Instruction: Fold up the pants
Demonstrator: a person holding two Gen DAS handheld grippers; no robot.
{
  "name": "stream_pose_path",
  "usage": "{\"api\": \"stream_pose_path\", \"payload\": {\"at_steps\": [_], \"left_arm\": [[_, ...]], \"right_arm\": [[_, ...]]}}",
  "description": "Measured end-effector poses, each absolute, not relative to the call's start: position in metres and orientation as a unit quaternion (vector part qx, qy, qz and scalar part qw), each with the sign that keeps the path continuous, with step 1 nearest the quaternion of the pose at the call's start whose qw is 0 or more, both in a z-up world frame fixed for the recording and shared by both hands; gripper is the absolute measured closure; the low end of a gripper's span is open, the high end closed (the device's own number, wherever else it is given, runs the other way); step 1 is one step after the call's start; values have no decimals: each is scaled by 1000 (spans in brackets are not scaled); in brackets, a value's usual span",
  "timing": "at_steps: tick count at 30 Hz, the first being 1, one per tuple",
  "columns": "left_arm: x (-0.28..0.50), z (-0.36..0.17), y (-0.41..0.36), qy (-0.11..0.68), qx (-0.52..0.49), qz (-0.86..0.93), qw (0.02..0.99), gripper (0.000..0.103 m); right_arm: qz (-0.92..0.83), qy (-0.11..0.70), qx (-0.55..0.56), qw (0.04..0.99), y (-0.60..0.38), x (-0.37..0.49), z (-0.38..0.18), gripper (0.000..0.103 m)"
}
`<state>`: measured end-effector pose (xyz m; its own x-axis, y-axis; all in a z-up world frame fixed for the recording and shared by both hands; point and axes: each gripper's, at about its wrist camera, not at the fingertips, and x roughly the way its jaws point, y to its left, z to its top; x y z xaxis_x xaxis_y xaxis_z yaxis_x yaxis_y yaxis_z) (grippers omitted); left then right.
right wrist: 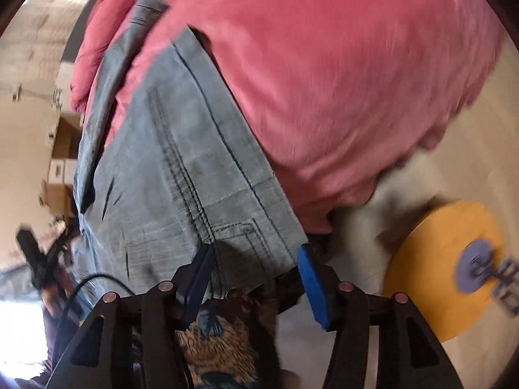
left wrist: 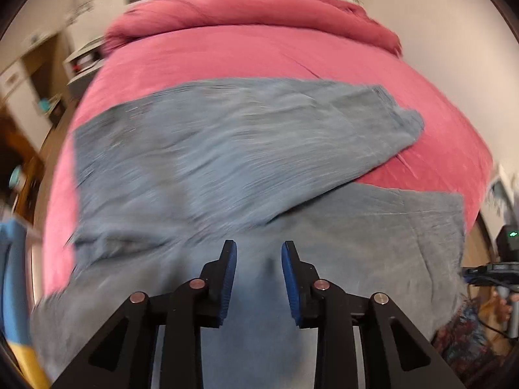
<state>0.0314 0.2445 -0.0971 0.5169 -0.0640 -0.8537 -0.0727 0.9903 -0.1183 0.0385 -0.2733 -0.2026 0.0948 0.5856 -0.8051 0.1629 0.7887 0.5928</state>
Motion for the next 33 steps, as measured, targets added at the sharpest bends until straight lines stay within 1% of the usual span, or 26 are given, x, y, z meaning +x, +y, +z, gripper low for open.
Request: {"api": "stream_pose_path", "payload": {"at_steps": [2, 3, 4, 7, 9, 10, 11, 12, 13, 14, 15, 16, 17, 19, 21, 23, 26, 27, 28, 33], "left_arm": [[0, -92, 269, 486, -84, 36, 869, 70], [-14, -91, 280, 485, -87, 53, 868, 70], [-28, -93, 292, 487, -92, 71, 865, 70], [-84, -99, 341, 487, -128, 154, 850, 71], [-117, -100, 368, 478, -163, 199, 840, 71], [-130, -100, 378, 475, -176, 213, 836, 69], [-146, -101, 390, 470, -196, 228, 830, 66], [-158, -102, 399, 466, -214, 237, 825, 59], [-168, -104, 407, 462, -233, 243, 821, 55], [-178, -107, 414, 457, -254, 243, 817, 55], [-184, -110, 417, 453, -272, 241, 814, 55], [-187, -111, 418, 447, -283, 239, 814, 54], [-188, -112, 419, 443, -290, 233, 816, 53], [-182, -114, 413, 436, -308, 212, 819, 40], [-169, -121, 404, 442, -314, 194, 818, 39], [-159, -125, 398, 449, -309, 182, 819, 39], [-141, -137, 394, 463, -313, 172, 811, 42], [-138, -139, 393, 465, -311, 175, 810, 54], [-132, -140, 390, 468, -305, 176, 811, 73], [-131, -138, 389, 462, -303, 180, 814, 82]], "right_arm": [[166, 646, 296, 683, -265, 41, -204, 79], [161, 648, 280, 690, -261, 43, -201, 84], [157, 648, 257, 699, -257, 45, -196, 96], [126, 648, 165, 733, -245, 52, -181, 100], [100, 635, 139, 754, -250, 56, -168, 101], [96, 632, 139, 756, -251, 57, -164, 101], [105, 635, 146, 751, -253, 58, -161, 99], [123, 637, 159, 744, -252, 58, -160, 98], [141, 637, 174, 737, -252, 55, -158, 89], [156, 638, 190, 729, -255, 53, -154, 66], [163, 637, 199, 726, -256, 46, -153, 57], [173, 634, 215, 722, -255, 40, -152, 53], [189, 635, 235, 711, -253, 34, -156, 51], [193, 645, 250, 696, -251, 21, -163, 49], [188, 648, 276, 685, -254, 8, -171, 48], [186, 645, 327, 666, -260, -3, -181, 46], [185, 618, 411, 644, -266, -14, -197, 45], [189, 610, 432, 637, -265, -15, -202, 45], [189, 608, 445, 629, -264, -14, -208, 42], [172, 603, 469, 622, -259, -4, -215, 42]]}}
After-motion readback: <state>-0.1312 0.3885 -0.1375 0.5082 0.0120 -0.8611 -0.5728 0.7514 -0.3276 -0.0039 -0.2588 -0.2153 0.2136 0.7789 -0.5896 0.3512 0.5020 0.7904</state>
